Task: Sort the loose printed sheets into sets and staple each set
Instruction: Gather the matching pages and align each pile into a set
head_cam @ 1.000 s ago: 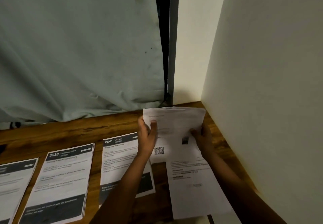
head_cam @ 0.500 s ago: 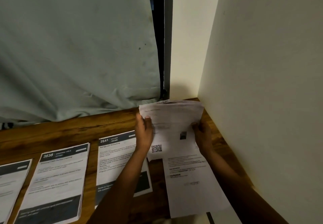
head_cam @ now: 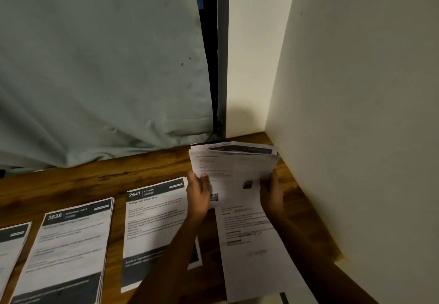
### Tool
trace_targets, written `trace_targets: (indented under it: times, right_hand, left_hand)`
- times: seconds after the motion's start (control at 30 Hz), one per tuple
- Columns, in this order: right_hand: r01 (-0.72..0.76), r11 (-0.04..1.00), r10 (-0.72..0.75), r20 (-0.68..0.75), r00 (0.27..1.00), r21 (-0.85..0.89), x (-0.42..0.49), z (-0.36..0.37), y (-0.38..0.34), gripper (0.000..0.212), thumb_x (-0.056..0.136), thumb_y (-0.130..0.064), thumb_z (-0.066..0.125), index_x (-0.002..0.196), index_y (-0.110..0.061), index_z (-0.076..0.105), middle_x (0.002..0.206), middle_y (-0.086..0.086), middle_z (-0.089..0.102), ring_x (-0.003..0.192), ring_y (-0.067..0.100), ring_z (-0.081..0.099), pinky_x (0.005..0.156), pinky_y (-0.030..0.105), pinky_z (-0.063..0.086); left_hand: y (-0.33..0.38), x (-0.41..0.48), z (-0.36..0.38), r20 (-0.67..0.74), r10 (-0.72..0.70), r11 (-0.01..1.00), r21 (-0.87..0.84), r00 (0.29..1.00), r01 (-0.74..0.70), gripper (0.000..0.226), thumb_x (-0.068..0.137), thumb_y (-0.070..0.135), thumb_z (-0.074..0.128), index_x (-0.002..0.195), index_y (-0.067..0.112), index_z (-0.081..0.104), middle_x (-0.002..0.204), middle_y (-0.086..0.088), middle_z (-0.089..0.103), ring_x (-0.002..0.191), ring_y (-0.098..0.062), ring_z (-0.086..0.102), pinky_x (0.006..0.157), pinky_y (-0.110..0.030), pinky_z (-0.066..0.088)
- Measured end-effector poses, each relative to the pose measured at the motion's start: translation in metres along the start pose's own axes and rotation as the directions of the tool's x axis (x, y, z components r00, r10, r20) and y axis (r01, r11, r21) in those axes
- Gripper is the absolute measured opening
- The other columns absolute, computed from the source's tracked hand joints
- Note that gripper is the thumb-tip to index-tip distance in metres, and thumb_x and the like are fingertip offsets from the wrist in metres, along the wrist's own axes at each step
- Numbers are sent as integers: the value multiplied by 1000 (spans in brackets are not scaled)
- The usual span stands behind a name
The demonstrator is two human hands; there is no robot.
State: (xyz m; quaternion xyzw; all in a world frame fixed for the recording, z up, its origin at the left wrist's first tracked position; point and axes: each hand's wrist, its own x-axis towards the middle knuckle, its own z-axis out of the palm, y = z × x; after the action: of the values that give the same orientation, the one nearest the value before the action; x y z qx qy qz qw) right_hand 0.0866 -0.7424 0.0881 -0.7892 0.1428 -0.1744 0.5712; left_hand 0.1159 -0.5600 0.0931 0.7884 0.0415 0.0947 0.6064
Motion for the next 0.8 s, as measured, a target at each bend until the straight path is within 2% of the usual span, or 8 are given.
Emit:
trace_targets:
  times: [0.1,0.27,0.4,0.5,0.57,0.67,0.73,0.8]
  right_hand:
    - [-31,998,33,37,999,-52,7,1,4,32,97,-17,47,129,-16,46,107,-3,57,96,12,57,81,29,49]
    - [0,994,4,36,999,-110,28,2,-1,24,99,-15,43,120,-7,52,104,7,62,89,20,62,71,28,51]
    - [-33,994,32,-15,999,-101,46,5,-9,25,97,-11,44,119,-6,55,103,4,60,89,18,58,74,28,47]
    - [-168,985,166,-37,985,-44,61,6,-4,28,92,-2,48,118,-5,59,107,4,60,93,19,56,80,30,46]
    - [-333,942,334,-71,940,35,71,8,8,28,89,-6,52,115,-5,60,113,9,62,96,27,58,85,39,50]
    - [-543,826,563,-146,814,153,80,10,22,31,89,-11,59,119,-1,56,115,16,59,103,36,57,88,42,49]
    - [-626,752,657,-158,737,207,87,13,29,38,89,-12,60,123,2,53,120,19,57,107,37,55,91,43,48]
    - [-676,693,712,-90,696,252,93,18,36,38,88,-9,60,124,0,52,122,21,56,103,36,56,91,48,50]
  left_hand:
    - [-7,9,4,-1,-25,998,62,1000,25,24,100,32,37,110,11,42,103,-7,60,90,-16,61,69,-22,49]
    - [10,30,12,4,59,985,159,998,-59,22,100,25,39,106,5,45,99,-9,59,79,-13,56,56,-12,43]
    - [15,53,15,-6,68,974,216,998,-65,26,100,23,43,109,-2,45,105,-16,60,90,-27,60,65,-27,44]
    - [10,68,12,49,-25,979,202,999,15,28,98,20,47,116,0,43,108,-16,61,91,-27,60,69,-28,43]
    - [-1,74,8,99,-112,968,236,989,86,33,98,24,46,123,3,43,108,-16,62,89,-26,59,70,-27,41]
    - [-22,73,0,125,-188,943,299,974,144,34,99,26,43,127,6,45,111,-15,62,88,-22,57,70,-27,42]
    - [-31,70,-4,82,-183,942,301,980,150,34,100,25,42,126,4,46,101,-10,61,83,-18,54,68,-27,40]
    - [-38,66,-6,58,-180,947,279,982,157,33,100,26,42,123,3,47,83,0,57,74,-15,54,62,-28,42]
